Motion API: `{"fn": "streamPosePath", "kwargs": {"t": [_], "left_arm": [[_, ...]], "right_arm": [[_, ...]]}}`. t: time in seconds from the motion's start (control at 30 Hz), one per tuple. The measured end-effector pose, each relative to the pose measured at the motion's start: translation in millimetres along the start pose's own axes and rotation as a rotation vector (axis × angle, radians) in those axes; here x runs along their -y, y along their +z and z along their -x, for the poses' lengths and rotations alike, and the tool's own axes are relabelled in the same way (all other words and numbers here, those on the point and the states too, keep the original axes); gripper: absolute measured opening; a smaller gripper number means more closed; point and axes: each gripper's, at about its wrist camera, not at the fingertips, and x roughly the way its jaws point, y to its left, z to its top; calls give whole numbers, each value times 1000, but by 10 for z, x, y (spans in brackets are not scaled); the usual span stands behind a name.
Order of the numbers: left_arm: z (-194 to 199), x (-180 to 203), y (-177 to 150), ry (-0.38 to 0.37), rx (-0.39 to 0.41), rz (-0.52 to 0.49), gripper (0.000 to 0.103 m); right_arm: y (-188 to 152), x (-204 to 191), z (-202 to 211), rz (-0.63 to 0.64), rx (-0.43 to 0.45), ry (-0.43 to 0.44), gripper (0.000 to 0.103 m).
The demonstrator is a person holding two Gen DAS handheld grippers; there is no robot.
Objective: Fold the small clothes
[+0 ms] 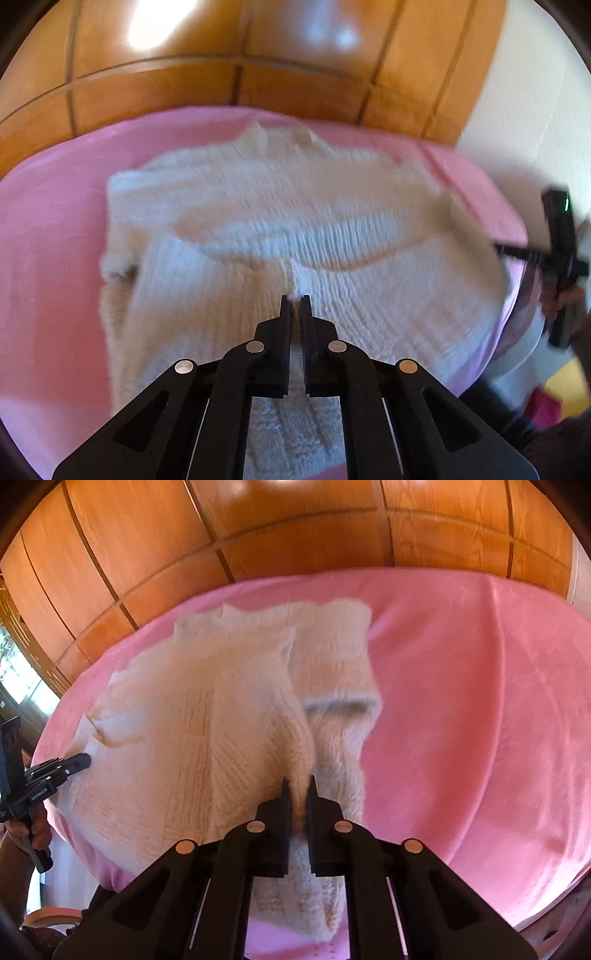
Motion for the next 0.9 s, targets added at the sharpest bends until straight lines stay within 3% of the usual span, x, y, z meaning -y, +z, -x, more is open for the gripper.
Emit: {"fn": "streamPosePath", "kwargs": {"t": [0.1, 0.2, 0.33, 0.4, 0.5, 0.6, 0.67, 0.73, 0.87, 0.9], "left_arm": [[153, -130, 130, 21, 95, 76, 4], [31, -214, 236, 94, 112, 109, 4], [-497, -205, 211, 209, -34, 63, 5], [-479, -169, 184, 228, -23, 44, 7], [-368, -162, 175, 197, -25, 41, 17], [-238, -181, 129, 192, -19, 28, 17], [-182, -178, 91, 201, -19, 21, 17], [-110, -184, 71, 204, -11, 24, 17], [65, -236, 28, 252, 43, 50, 57], [117, -260, 20, 256, 58, 57, 57]], "right_arm": [[62, 36, 13, -15, 34, -19, 6], [87, 103, -209, -38, 2, -65, 5], [53, 115, -423, -29, -25, -116, 6], [58, 84, -387, -9, -31, -126, 7], [71, 65, -325, 5, -31, -109, 12], [127, -14, -262, 32, 0, -92, 22], [167, -91, -250, 53, 17, -75, 36], [201, -179, -261, 89, 29, -76, 42], [282, -389, -360, 181, 36, -122, 43], [298, -423, -387, 206, 36, -129, 44]]}}
